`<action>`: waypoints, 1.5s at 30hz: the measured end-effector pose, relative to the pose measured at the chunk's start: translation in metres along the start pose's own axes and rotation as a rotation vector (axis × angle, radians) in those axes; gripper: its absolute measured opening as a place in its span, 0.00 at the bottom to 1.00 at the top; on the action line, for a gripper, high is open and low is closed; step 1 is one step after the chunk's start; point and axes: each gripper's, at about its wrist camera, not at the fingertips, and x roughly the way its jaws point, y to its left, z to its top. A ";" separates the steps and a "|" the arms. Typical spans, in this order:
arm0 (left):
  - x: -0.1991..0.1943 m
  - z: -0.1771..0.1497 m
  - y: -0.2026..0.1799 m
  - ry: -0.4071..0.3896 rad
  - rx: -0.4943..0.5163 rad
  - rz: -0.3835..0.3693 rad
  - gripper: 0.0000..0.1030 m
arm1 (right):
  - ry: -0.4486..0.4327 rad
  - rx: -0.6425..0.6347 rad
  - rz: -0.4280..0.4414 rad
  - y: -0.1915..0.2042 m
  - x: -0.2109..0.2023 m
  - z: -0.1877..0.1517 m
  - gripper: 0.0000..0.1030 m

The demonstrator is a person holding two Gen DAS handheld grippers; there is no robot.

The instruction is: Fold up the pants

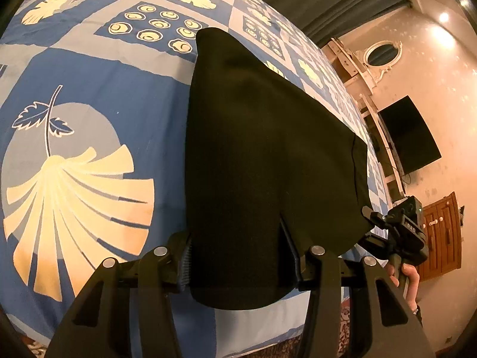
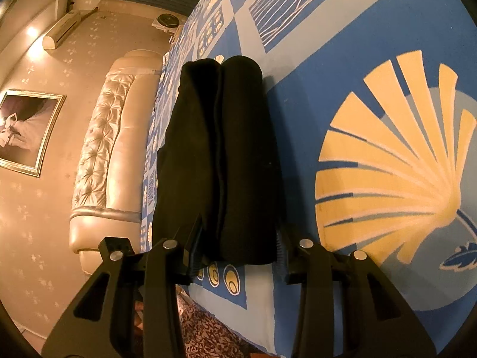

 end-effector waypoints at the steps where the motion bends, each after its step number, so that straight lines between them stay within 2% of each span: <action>1: 0.000 0.000 0.001 0.001 0.000 0.000 0.48 | 0.001 0.002 0.002 0.000 -0.001 -0.001 0.37; 28: 0.011 0.008 -0.001 0.019 0.014 -0.016 0.49 | 0.026 0.022 0.031 -0.020 -0.014 -0.021 0.37; 34: 0.006 0.009 0.003 0.003 0.014 -0.080 0.53 | 0.057 0.032 0.061 -0.023 -0.014 -0.015 0.48; 38: 0.004 0.013 0.007 0.002 0.014 -0.122 0.53 | 0.026 0.002 0.039 -0.019 -0.022 -0.002 0.63; 45: 0.010 0.006 0.007 0.018 0.038 -0.101 0.58 | -0.002 -0.027 0.023 -0.010 -0.011 0.035 0.70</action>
